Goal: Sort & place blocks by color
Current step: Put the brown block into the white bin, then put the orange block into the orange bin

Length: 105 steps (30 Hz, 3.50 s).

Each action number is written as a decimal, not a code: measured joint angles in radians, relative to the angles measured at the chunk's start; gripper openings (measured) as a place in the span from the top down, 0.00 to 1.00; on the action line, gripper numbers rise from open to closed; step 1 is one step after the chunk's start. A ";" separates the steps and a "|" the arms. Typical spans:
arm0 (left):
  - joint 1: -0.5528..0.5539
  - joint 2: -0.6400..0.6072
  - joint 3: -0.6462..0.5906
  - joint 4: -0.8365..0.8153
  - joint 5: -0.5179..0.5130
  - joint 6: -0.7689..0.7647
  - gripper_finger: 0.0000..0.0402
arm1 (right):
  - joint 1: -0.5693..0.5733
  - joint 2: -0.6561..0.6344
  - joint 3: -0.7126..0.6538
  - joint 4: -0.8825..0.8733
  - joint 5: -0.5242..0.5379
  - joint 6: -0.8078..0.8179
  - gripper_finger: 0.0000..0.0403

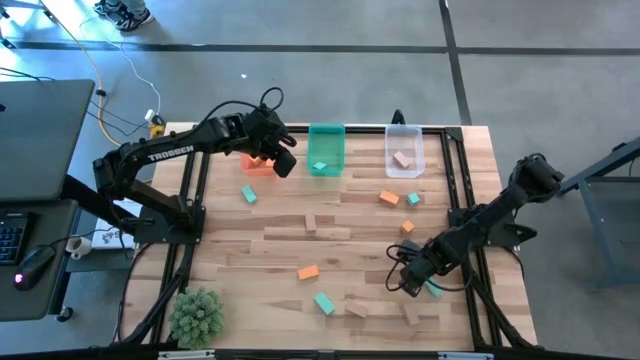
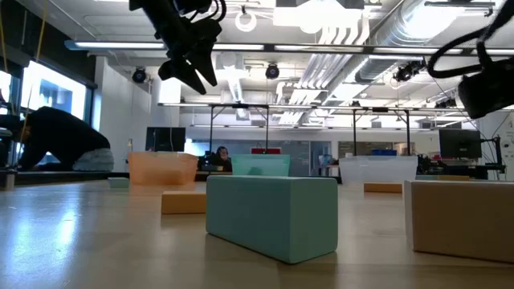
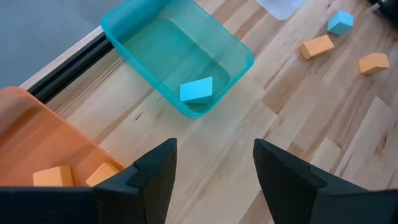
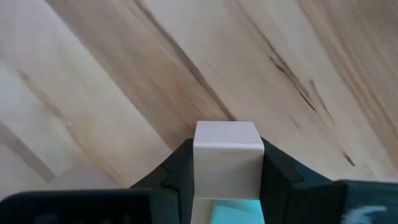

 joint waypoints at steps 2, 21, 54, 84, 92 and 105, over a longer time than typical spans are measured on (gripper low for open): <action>0.000 0.000 0.000 0.000 0.000 0.001 0.50 | -0.026 -0.013 0.001 0.008 0.003 -0.012 0.75; 0.000 0.001 0.000 0.002 0.000 0.191 0.50 | -0.508 -0.286 0.001 0.068 0.143 -0.221 0.75; 0.000 0.001 0.000 0.062 0.031 0.292 0.50 | -1.190 -0.297 0.003 0.350 0.438 -0.766 0.75; 0.001 0.001 0.000 0.060 -0.003 0.306 0.50 | -1.284 -0.076 0.003 0.183 0.223 -0.573 0.69; 0.001 0.001 0.000 0.060 -0.003 0.352 0.50 | -1.284 -0.076 0.013 0.164 0.224 -0.555 0.55; 0.032 0.001 0.000 0.019 -0.021 0.244 0.50 | -1.232 -0.076 0.295 -0.131 0.340 -0.617 0.54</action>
